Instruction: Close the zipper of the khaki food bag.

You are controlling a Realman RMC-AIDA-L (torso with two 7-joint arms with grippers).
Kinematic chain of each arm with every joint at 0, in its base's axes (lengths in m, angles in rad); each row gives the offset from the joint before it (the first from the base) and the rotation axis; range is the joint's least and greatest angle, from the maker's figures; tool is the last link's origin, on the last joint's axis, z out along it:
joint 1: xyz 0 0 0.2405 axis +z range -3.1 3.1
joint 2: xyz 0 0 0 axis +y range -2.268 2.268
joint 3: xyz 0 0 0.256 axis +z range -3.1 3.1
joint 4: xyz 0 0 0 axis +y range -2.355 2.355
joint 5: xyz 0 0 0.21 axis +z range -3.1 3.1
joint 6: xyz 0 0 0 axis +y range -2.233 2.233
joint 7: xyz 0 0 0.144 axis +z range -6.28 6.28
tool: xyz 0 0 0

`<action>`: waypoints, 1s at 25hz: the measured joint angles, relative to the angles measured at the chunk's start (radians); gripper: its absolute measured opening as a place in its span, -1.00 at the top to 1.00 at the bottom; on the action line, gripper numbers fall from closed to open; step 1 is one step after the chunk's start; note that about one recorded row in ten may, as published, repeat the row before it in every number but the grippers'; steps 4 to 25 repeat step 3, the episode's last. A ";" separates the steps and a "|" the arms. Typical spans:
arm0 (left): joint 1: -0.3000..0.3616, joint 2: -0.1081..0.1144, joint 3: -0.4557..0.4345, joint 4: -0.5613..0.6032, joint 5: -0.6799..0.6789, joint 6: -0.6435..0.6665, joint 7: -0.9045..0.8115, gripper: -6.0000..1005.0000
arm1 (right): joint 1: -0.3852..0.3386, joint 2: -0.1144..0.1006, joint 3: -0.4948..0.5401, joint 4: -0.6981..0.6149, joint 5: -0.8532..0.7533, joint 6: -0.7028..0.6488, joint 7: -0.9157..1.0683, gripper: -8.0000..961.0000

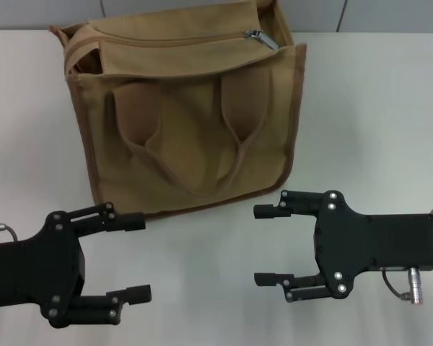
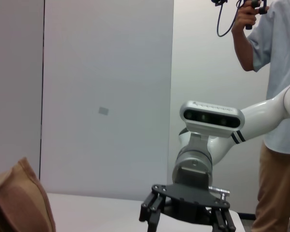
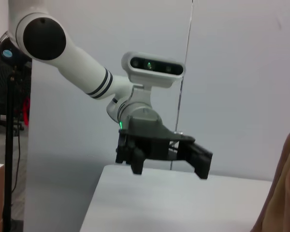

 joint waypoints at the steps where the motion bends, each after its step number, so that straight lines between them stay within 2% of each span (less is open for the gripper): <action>1: 0.000 -0.001 -0.001 0.000 0.005 0.000 0.000 -0.61 | 0.000 0.000 -0.003 0.001 0.004 0.000 0.000 -0.58; 25: -0.002 -0.003 -0.001 0.000 0.012 -0.002 0.001 -0.61 | 0.002 -0.001 -0.010 0.001 0.007 0.000 0.000 -0.58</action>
